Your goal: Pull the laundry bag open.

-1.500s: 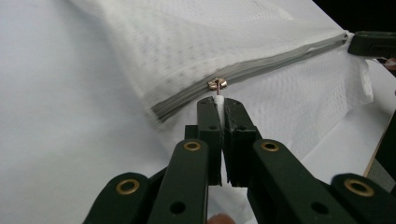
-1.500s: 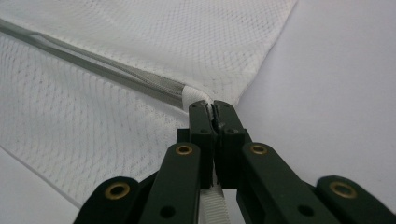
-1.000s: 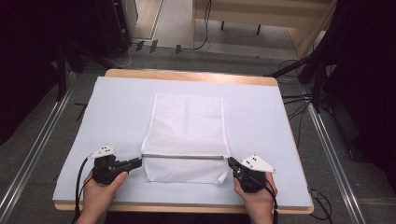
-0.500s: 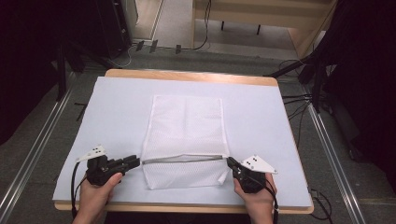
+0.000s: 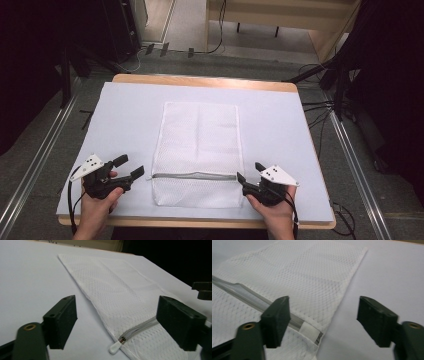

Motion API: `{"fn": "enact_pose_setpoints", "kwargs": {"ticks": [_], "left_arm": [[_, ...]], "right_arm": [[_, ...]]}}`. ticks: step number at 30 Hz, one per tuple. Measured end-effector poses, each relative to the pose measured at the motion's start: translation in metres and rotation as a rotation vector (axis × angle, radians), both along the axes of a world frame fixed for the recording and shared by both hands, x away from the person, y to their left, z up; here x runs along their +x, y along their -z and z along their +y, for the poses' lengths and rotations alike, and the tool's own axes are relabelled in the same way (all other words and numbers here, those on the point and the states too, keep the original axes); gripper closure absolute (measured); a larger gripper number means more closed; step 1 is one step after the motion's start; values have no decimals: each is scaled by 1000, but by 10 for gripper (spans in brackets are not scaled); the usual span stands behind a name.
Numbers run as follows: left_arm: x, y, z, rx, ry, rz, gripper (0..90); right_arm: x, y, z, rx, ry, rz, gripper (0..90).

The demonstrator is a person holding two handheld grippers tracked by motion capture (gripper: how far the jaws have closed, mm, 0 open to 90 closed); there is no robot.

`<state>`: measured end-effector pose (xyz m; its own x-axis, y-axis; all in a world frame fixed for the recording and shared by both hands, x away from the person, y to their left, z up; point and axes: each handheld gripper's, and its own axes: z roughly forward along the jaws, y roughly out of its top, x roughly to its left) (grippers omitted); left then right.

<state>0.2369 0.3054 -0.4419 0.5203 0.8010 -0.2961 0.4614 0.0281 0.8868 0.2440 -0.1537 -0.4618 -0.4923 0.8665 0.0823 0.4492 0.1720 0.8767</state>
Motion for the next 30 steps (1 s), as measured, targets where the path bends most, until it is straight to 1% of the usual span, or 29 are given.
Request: {"fn": "enact_pose_setpoints", "kwargs": {"ticks": [1, 2, 3, 4, 5, 6, 7, 9, 10, 11, 12, 13, 14, 15, 16, 17, 18, 19, 20, 21, 22, 23, 24, 26, 27, 28, 29, 30], "left_arm": [[0, -1, 3, -2, 27, -6, 99], [0, -1, 3, -2, 27, -6, 74], [0, -1, 8, -9, 42, -12, 56], [0, -1, 8, -9, 42, -12, 51], [1, -1, 11, -27, 43, -5, 51], [1, 0, 12, -34, 41, -3, 47], [2, 0, 15, -33, 47, -1, 46], [3, 1, 18, -32, 46, 5, 25], [3, 1, 20, -23, 43, 6, 22], [4, 1, 22, -11, 35, 8, 22], [4, 1, 22, -11, 35, 8, 22], [4, 1, 25, -4, 35, 6, 21], [4, 1, 25, -4, 35, 6, 17], [4, 0, 29, -9, 35, 4, 12], [4, 0, 29, -9, 35, 4, 12], [5, 0, 33, -11, 31, 5, 10], [5, 0, 33, -11, 31, 5, 5], [5, 1, 37, -3, 23, 6, 0], [5, 1, 37, -3, 23, 6, 0], [6, 2, 42, 16, 16, 3, 0], [6, 2, 42, 16, 16, 3, 0], [7, 2, 46, 40, 13, -5, 0], [7, 2, 46, 40, 13, -5, 0], [7, 2, 50, 49, 5, -7, 0], [7, 2, 52, 40, 2, -10, 0], [7, 2, 52, 40, 2, -10, 0], [7, 2, 55, 34, -2, -11, 0], [7, 2, 55, 34, -2, -11, 0]], "right_arm": [[0, 0, -3, -12, 18, 8, 151], [0, 0, -3, -12, 18, 8, 151], [1, 0, -6, -44, 50, 8, 143], [1, 0, -6, -44, 50, 8, 143], [1, 0, -8, -51, 60, 6, 135], [2, 0, -12, -50, 60, 8, 134], [2, 0, -15, -47, 54, 8, 134], [3, -2, -22, -20, 47, 11, 132], [3, -2, -26, -11, 51, 12, 131], [4, -3, -34, 0, 62, 12, 131], [4, -3, -34, 0, 62, 12, 131], [4, -3, -42, 1, 83, 12, 131], [4, -3, -42, 1, 83, 12, 131], [5, -3, -50, 3, 102, 13, 131], [5, -3, -50, 3, 102, 13, 131], [5, -2, -59, 8, 123, 13, 131], [5, -2, -59, 8, 123, 13, 131], [4, -2, -69, 13, 141, 13, 131], [4, -2, -69, 13, 141, 13, 131], [4, -2, -78, 15, 157, 11, 131], [4, -2, -81, 18, 164, 11, 131], [4, -1, -87, 24, 173, 14, 131], [4, -1, -87, 24, 173, 14, 131], [5, 2, -96, 30, 183, 25, 131], [7, 5, -102, 35, 199, 36, 131], [7, 5, -102, 35, 199, 36, 131], [7, 6, -108, 39, 210, 41, 131], [7, 6, -108, 39, 210, 41, 131]]}}
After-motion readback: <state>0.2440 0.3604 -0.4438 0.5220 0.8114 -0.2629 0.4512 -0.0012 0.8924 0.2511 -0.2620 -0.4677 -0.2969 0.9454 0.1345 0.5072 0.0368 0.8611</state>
